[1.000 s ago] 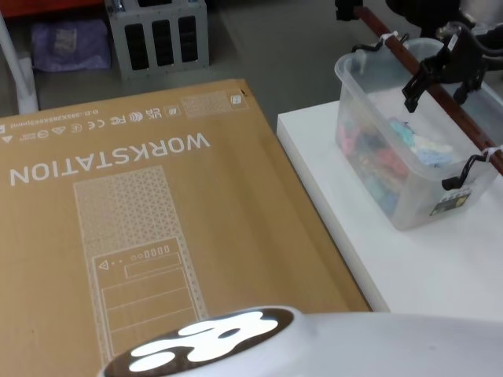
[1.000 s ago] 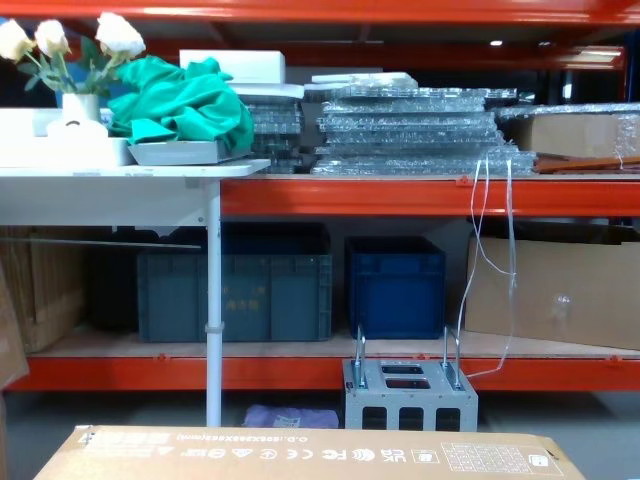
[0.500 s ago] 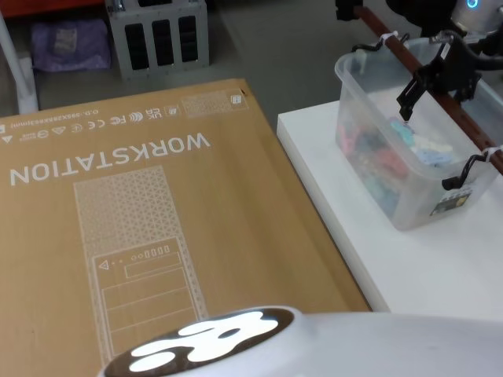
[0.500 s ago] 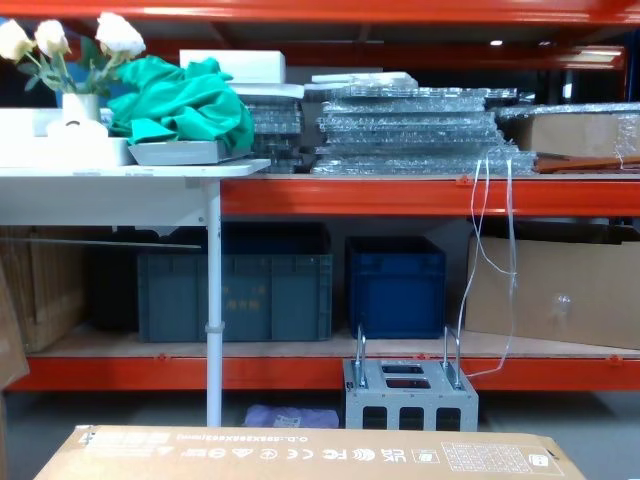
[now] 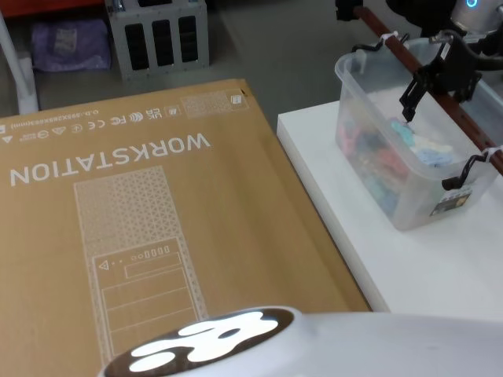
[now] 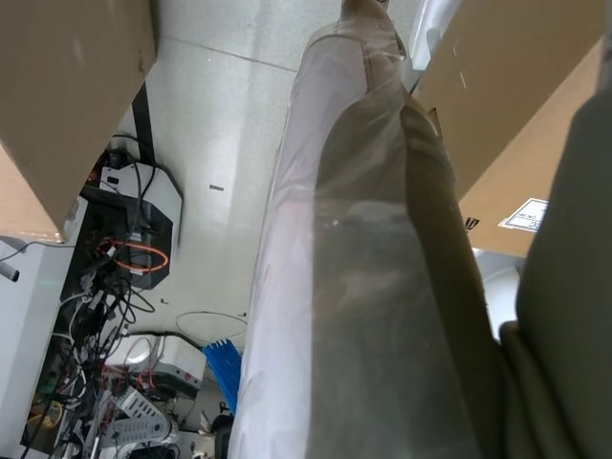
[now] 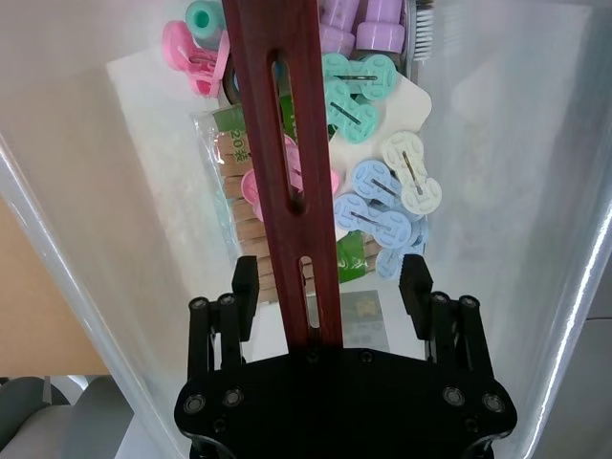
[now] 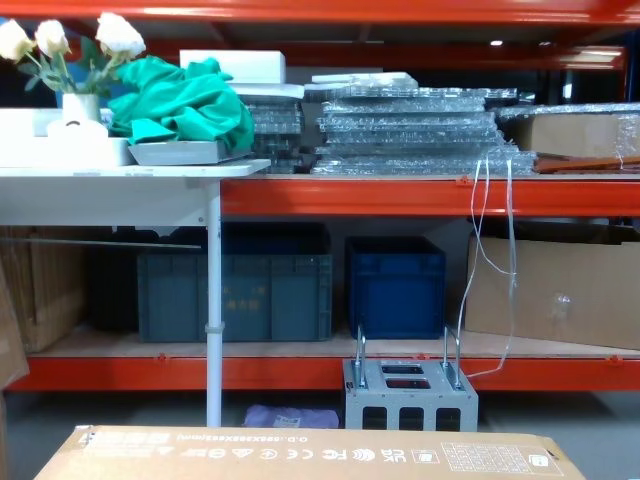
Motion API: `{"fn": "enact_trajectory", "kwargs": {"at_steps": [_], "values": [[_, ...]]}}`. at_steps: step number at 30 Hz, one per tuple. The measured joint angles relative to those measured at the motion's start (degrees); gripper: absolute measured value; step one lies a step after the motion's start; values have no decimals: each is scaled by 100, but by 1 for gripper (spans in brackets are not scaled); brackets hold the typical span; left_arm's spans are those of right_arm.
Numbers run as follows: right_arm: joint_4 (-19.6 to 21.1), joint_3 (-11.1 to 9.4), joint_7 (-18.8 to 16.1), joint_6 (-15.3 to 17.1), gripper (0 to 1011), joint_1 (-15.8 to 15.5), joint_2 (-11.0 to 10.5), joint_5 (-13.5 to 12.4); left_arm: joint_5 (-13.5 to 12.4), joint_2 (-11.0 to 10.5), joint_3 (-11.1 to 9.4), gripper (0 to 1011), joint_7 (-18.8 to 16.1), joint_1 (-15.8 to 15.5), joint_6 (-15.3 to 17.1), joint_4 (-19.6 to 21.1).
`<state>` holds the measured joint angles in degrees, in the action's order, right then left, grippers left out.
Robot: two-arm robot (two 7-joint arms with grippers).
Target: Use one hand to grasp the basket and place it at the designated location.
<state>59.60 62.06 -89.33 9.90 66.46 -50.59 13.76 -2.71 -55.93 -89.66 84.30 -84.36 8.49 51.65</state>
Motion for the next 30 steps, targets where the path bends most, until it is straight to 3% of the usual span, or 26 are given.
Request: {"fn": "enact_trajectory", "kwargs": {"at_steps": [17,20,23,30], "values": [[17,-10,11,1,379,-7,-9,0,0,0,0,0,0,0,0,0],[18,-10,12,1,320,-8,-10,0,0,0,0,0,0,0,0,0],[21,-11,12,0,178,-8,-12,0,0,0,0,0,0,0,0,0],[22,-10,12,1,19,-8,-12,0,0,0,0,0,0,0,0,0]]}}
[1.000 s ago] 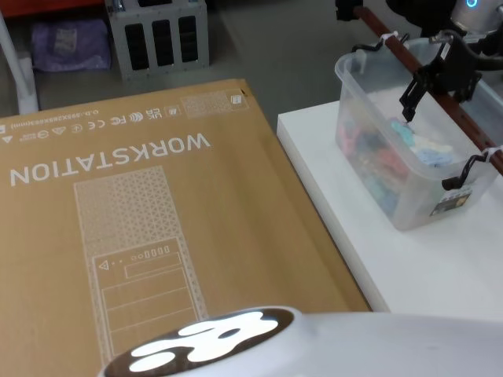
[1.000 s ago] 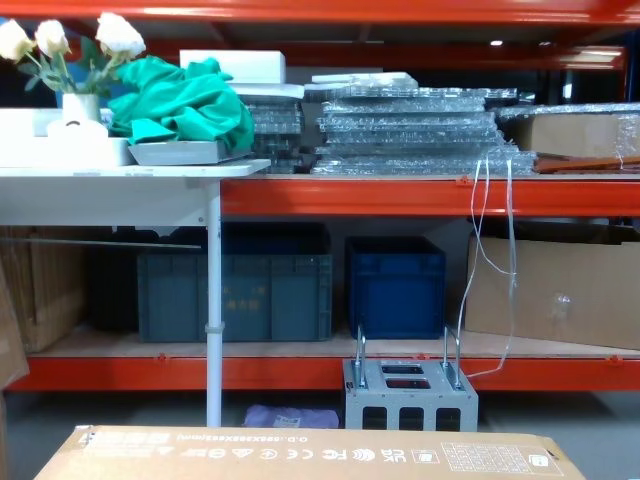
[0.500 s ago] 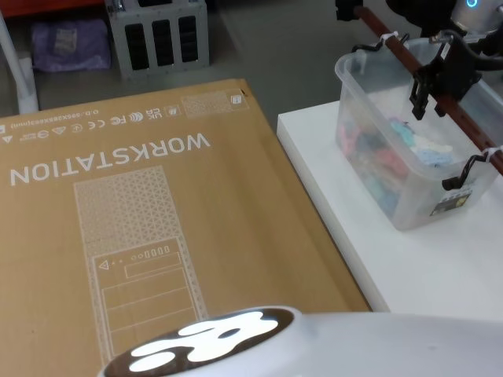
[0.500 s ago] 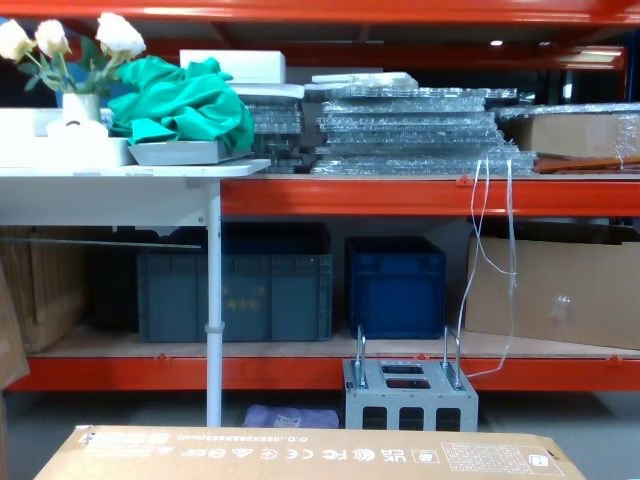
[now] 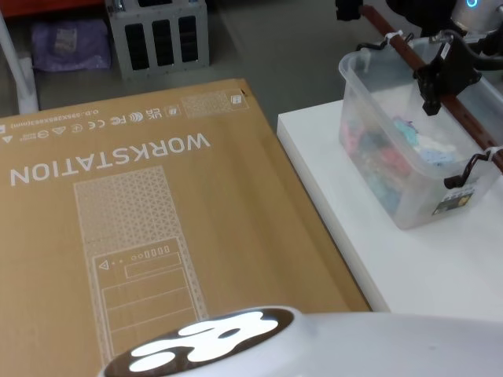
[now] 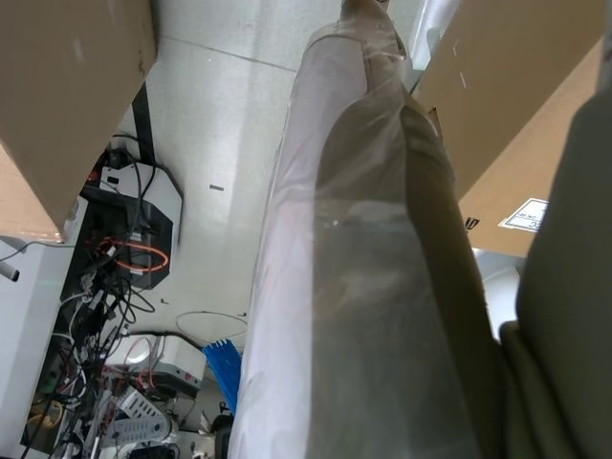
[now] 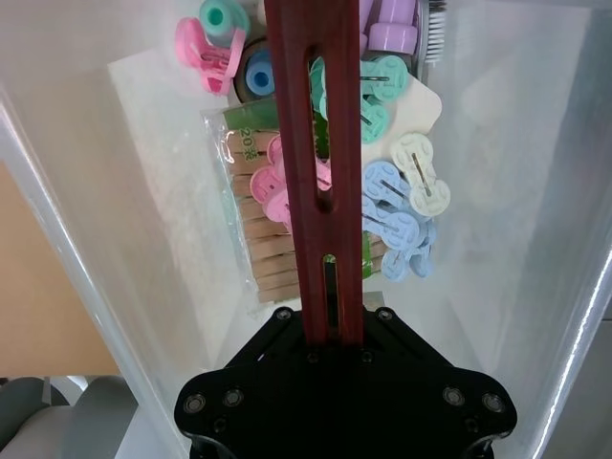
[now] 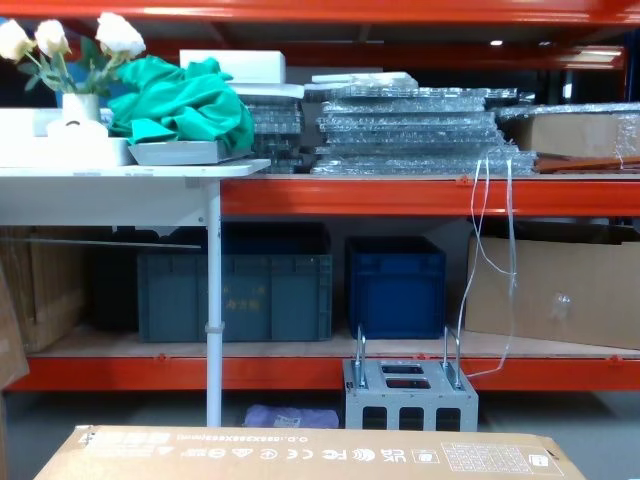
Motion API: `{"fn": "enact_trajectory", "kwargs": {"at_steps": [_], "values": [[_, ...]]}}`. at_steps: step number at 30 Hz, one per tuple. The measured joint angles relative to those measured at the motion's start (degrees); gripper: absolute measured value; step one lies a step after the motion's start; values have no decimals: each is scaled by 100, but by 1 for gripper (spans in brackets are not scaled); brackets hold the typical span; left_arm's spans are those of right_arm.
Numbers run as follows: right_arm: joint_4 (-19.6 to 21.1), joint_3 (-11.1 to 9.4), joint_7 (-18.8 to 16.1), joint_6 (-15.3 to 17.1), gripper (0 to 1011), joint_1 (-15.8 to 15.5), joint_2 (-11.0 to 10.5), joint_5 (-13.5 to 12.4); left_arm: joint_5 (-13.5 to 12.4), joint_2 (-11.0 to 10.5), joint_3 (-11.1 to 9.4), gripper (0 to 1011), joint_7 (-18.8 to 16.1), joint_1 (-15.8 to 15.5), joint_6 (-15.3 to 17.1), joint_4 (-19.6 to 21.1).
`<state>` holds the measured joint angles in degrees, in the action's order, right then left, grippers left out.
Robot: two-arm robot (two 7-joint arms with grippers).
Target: Use one hand to grasp the basket and place it at the designated location.
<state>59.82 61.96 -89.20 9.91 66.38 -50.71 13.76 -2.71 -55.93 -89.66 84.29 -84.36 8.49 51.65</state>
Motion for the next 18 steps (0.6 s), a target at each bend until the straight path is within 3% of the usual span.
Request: {"fn": "enact_trajectory", "kwargs": {"at_steps": [11,18], "values": [[105,0,10,-2,0,31,-51,0,0,0,0,0,0,0,0,0],[297,35,-111,67,0,228,-106,53,0,0,0,0,0,0,0,-1]]}}
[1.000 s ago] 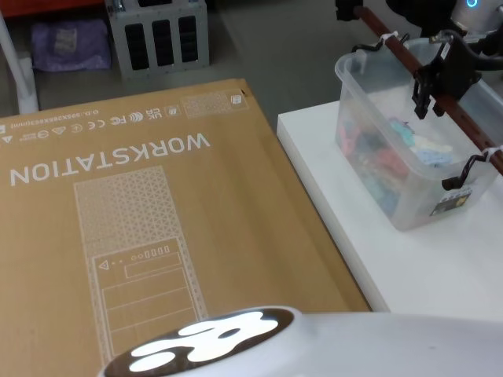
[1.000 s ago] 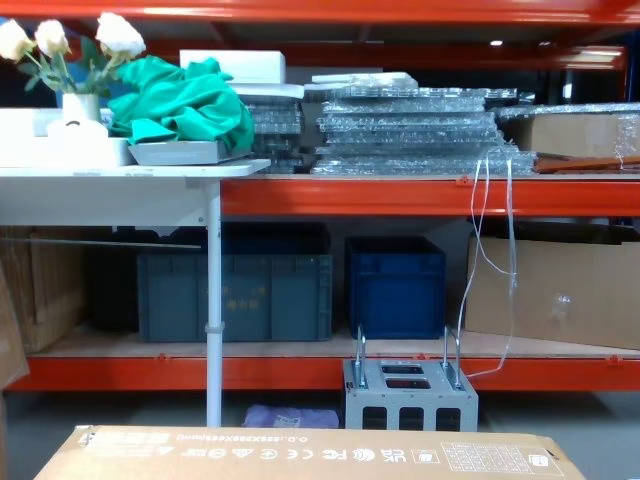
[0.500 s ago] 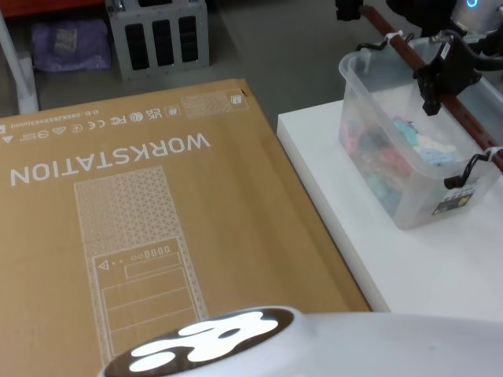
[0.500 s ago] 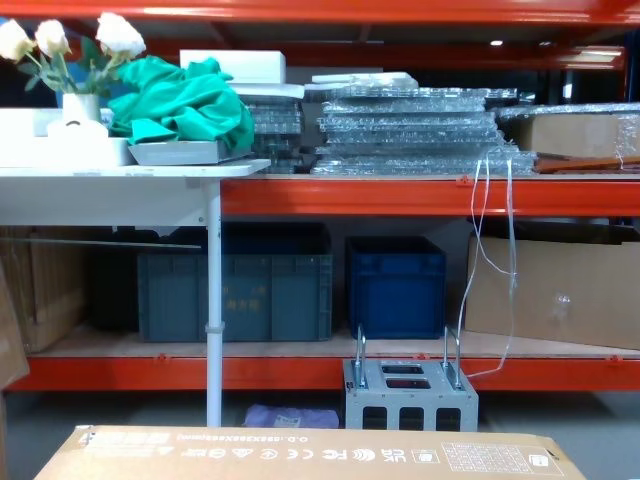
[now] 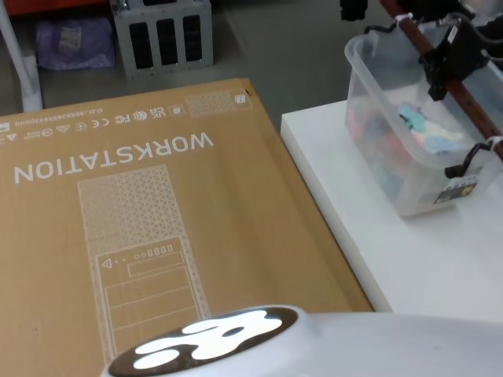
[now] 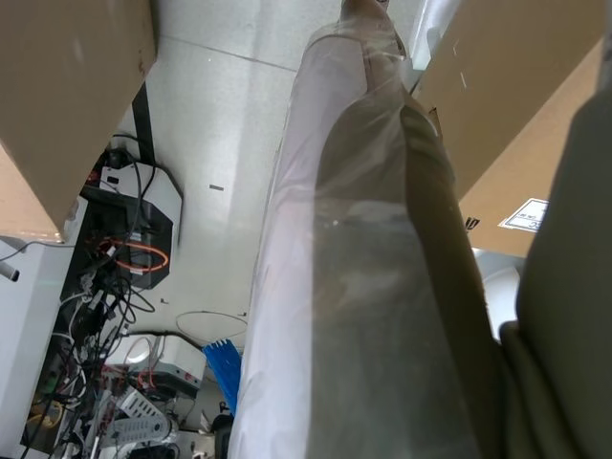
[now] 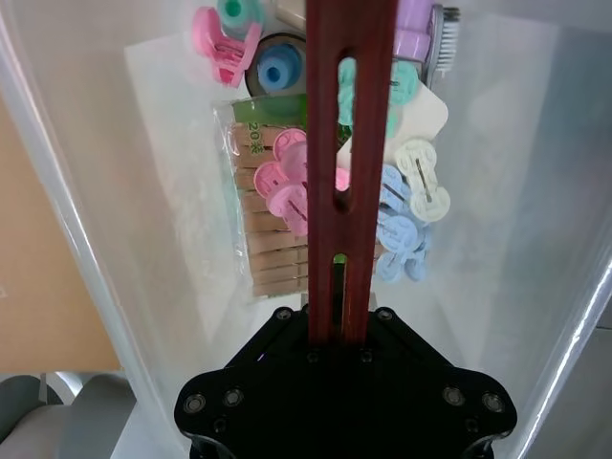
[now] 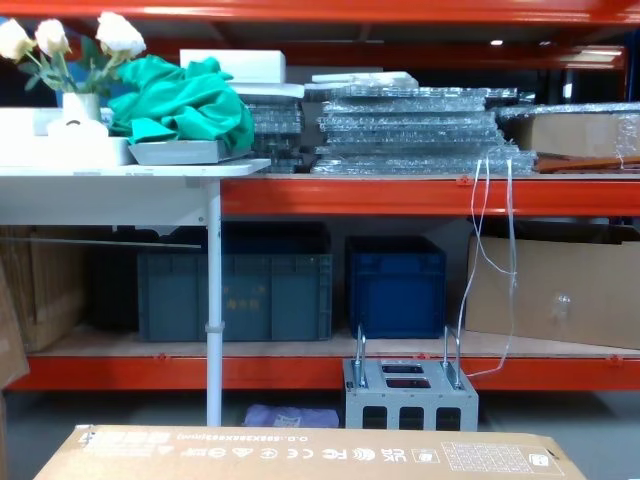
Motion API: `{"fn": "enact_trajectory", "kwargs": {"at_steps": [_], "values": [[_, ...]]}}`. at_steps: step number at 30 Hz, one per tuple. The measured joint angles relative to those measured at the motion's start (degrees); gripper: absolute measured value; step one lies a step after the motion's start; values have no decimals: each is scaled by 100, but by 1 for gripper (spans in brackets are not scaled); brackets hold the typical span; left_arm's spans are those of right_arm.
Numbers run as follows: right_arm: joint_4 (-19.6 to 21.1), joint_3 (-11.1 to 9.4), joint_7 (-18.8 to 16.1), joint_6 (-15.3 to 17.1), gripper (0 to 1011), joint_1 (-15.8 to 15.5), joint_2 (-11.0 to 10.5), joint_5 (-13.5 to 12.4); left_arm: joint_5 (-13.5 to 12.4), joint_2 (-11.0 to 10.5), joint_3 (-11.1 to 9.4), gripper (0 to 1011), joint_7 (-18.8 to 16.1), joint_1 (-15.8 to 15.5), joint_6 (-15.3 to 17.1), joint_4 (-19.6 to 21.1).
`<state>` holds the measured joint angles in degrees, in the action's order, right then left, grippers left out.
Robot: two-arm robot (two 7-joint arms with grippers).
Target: Use one hand to grasp the basket and place it at the designated location.
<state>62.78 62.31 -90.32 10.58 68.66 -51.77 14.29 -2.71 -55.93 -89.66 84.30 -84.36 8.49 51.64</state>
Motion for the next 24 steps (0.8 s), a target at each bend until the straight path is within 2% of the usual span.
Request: {"fn": "enact_trajectory", "kwargs": {"at_steps": [13,22,24], "values": [[288,82,-335,-4,0,502,-22,104,1,0,0,0,0,0,0,3],[226,203,-435,-101,0,725,92,124,0,0,0,0,0,0,0,0],[142,247,-496,-186,0,849,209,146,-1,0,0,0,0,-1,0,0]]}}
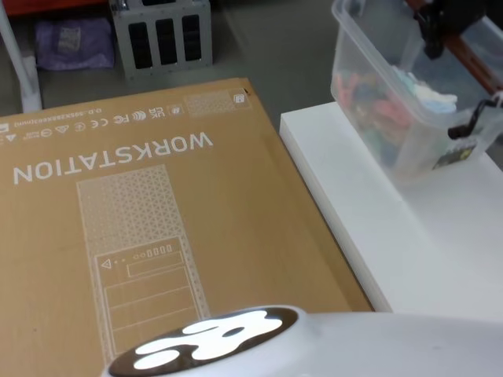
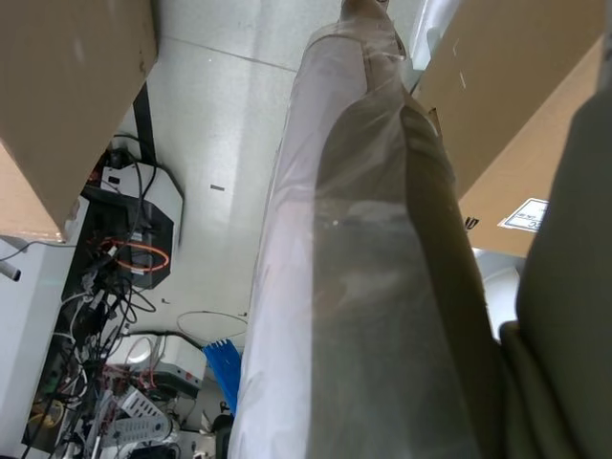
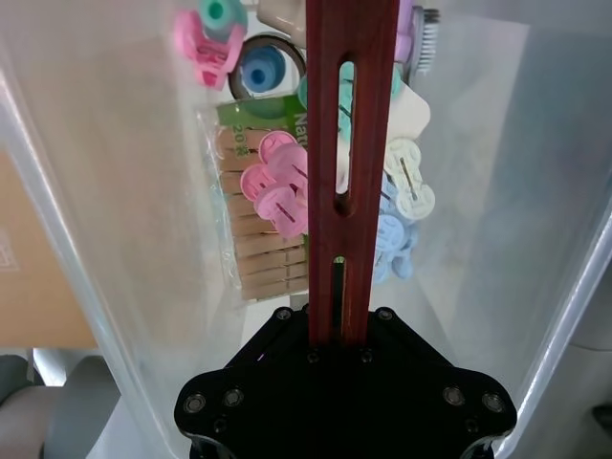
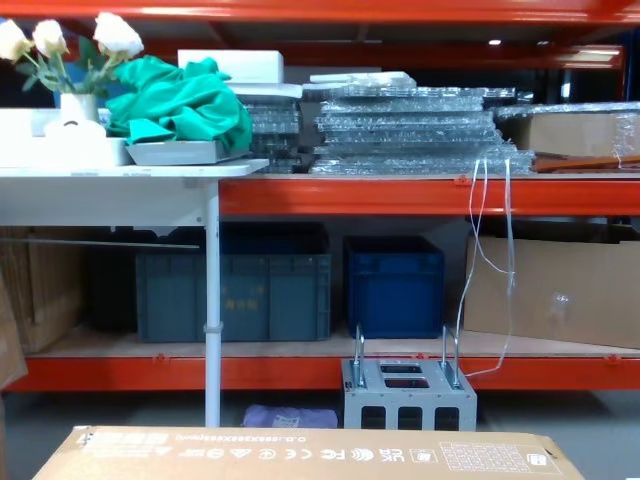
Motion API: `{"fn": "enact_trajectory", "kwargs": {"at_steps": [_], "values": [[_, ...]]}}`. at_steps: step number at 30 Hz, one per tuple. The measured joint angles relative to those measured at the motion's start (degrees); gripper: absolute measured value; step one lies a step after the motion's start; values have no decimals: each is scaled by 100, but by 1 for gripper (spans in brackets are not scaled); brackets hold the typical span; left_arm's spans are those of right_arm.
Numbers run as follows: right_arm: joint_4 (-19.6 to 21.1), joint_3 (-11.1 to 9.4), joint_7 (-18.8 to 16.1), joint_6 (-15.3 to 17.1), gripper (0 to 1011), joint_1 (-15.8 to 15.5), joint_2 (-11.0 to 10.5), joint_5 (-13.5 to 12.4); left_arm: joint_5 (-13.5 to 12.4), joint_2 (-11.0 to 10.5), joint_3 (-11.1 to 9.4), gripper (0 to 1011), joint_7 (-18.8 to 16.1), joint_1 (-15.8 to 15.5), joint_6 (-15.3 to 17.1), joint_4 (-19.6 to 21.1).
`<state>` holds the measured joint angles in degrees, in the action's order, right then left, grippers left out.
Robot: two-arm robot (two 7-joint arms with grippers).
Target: Use one hand to grasp the basket and place it at the designated location.
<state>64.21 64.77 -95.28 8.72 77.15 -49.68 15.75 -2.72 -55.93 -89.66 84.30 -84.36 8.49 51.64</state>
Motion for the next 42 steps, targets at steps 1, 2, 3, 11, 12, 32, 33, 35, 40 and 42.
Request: {"fn": "enact_trajectory", "kwargs": {"at_steps": [1,2,3,11,12,32,33,35,40,42], "values": [[-32,18,-29,-43,0,49,52,5,3,1,0,0,0,0,0,5],[-65,31,-59,-87,0,92,105,8,2,1,0,0,0,0,0,4],[-98,46,-89,-132,0,131,158,8,2,0,0,0,0,0,0,2],[-443,186,-242,-546,0,428,619,-25,1,0,0,0,0,0,0,2],[-470,199,-246,-573,0,448,658,-28,1,1,0,0,0,0,0,3],[-818,483,-236,-1411,0,792,1488,-243,0,-1,0,0,0,0,0,-2],[-830,494,-233,-1436,0,800,1516,-248,2,0,0,0,0,1,0,0],[-876,527,-220,-1520,0,827,1591,-265,1,0,0,0,0,0,0,0],[-965,591,-193,-1705,0,879,1775,-310,-1,-1,0,0,0,0,0,-1],[-1002,623,-180,-1812,0,900,1880,-344,2,0,0,0,0,0,0,1]]}}
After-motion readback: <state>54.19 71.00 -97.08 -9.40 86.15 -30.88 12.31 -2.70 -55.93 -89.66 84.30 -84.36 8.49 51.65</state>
